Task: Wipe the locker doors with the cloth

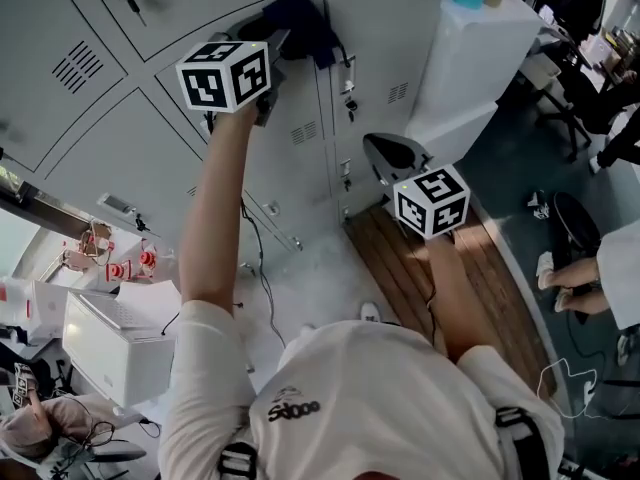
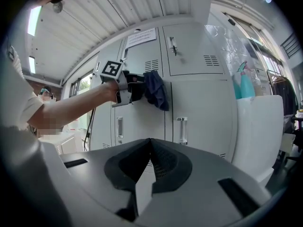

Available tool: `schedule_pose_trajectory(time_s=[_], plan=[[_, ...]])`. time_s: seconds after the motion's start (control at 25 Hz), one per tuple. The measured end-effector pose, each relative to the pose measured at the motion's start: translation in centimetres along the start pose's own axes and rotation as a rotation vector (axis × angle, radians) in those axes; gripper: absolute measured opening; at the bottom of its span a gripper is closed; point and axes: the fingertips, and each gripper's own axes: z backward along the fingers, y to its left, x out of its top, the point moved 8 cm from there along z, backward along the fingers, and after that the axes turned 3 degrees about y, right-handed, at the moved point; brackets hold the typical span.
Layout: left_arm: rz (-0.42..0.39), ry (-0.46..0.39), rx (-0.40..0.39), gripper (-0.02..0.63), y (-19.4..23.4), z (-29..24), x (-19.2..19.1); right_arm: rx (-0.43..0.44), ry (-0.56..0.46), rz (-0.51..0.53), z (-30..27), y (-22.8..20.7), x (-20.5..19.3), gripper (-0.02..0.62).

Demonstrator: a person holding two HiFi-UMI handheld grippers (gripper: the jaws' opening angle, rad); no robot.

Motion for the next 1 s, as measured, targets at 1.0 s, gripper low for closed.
schedule_pose_trajectory(time_s=[1.0], plan=[[0.166,0.429,0.008,0.089,-3.7,1.1,-27.4,-0.101,0.086,-0.014,3.5,0.4,-2.6,0.008]])
